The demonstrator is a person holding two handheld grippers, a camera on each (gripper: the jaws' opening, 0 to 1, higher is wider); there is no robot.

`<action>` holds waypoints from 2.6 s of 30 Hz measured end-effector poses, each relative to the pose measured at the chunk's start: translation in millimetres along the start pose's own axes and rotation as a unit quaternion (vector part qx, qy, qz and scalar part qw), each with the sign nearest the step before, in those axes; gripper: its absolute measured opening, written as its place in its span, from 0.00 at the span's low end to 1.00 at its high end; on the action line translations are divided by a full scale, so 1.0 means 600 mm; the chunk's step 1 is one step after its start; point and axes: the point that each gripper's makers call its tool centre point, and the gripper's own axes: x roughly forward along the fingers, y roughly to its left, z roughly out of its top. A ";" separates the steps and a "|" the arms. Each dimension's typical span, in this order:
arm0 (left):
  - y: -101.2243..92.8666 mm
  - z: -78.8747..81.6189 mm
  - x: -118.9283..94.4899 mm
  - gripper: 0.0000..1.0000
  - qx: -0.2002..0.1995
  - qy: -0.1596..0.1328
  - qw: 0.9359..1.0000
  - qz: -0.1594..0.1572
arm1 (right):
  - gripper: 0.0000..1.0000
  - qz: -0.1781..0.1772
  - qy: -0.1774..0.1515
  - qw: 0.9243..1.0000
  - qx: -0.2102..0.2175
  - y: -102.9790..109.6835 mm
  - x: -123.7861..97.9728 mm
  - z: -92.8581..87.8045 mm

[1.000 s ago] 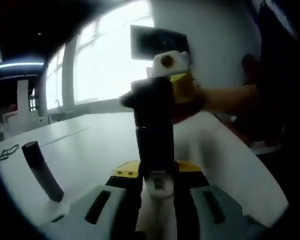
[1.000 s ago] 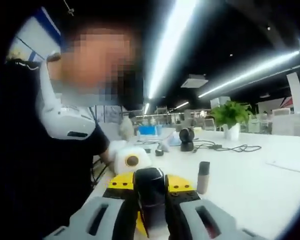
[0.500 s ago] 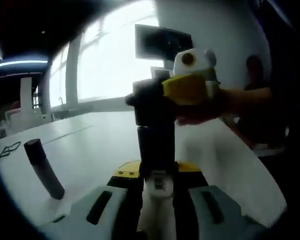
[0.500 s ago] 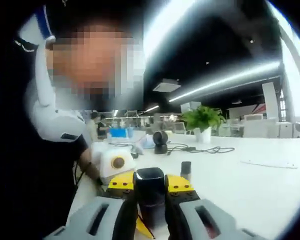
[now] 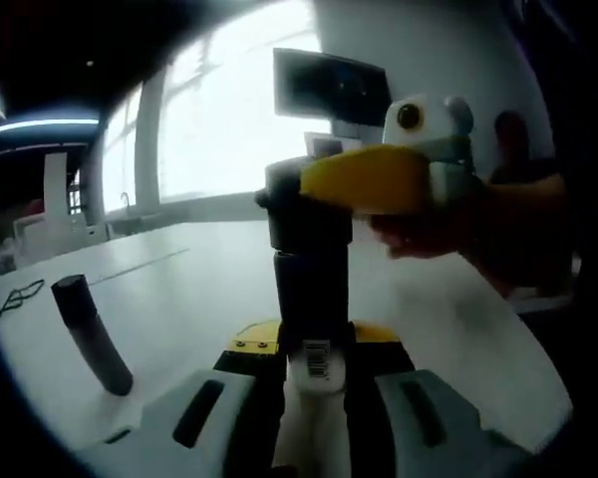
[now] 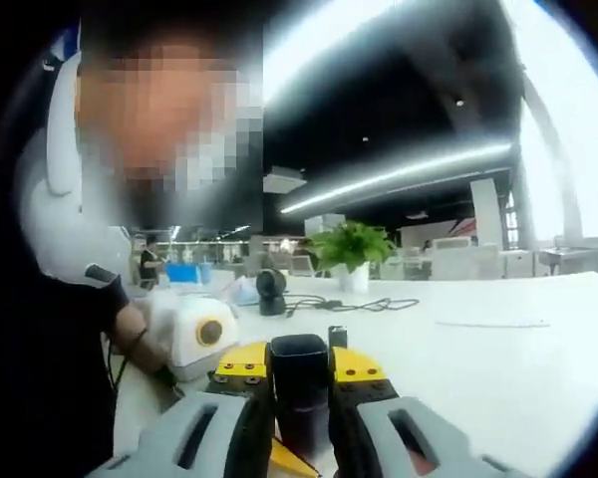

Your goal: Pick up cosmetic bottle twist off cap place on table pick up cap screw tight cap place on table

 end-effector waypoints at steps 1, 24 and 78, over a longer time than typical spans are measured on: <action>0.001 0.000 0.000 0.11 0.000 0.000 1.000 0.001 | 0.14 -0.012 -0.001 1.000 -0.001 -0.001 0.000 0.000; 0.010 -0.001 0.000 0.12 0.005 -0.001 1.000 0.014 | 0.14 -0.235 -0.011 0.972 -0.022 -0.014 -0.005 0.000; 0.027 0.002 -0.001 0.12 0.008 0.004 0.997 0.078 | 0.40 -0.323 0.020 0.946 -0.012 -0.016 0.007 -0.036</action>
